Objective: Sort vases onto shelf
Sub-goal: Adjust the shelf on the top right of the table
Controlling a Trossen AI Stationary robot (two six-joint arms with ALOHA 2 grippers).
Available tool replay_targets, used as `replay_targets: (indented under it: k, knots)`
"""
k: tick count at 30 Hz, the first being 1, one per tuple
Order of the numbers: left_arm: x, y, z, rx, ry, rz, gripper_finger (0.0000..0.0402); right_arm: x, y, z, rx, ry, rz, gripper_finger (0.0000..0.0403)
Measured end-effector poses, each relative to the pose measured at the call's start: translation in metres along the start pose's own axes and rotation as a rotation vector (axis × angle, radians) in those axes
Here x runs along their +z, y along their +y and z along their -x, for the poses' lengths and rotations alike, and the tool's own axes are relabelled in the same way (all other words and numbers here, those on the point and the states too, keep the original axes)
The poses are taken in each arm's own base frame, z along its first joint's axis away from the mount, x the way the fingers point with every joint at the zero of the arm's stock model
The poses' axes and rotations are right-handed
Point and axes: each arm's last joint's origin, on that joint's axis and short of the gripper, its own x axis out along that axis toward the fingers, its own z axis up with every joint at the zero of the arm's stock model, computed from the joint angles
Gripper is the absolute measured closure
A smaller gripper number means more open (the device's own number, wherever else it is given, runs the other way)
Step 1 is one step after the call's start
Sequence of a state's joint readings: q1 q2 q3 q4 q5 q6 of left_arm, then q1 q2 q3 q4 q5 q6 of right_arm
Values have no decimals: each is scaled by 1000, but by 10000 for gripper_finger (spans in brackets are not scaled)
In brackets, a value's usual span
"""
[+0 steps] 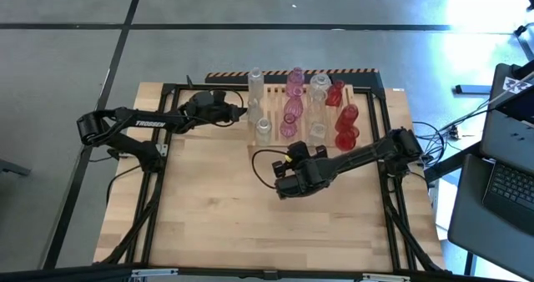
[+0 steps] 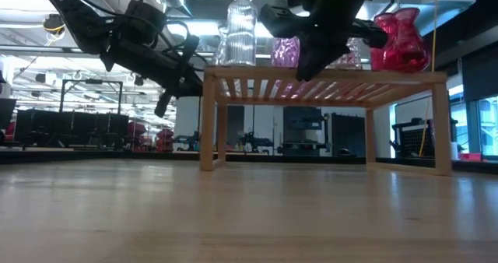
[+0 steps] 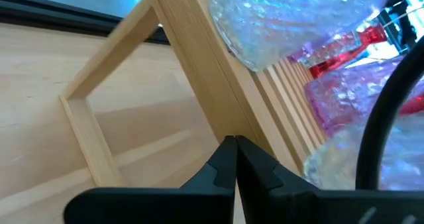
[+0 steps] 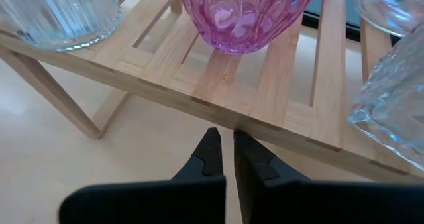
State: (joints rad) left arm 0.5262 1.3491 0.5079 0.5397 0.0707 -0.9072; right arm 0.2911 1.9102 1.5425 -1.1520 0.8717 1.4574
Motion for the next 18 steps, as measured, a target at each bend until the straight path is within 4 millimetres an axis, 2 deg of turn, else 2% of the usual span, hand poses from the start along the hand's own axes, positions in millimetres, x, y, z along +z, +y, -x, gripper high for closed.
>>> replay_targets:
  k: [18]
  knots:
    - [1,0,0,1,-8,11,401,18,-5,-22,-62,-7,3,403]
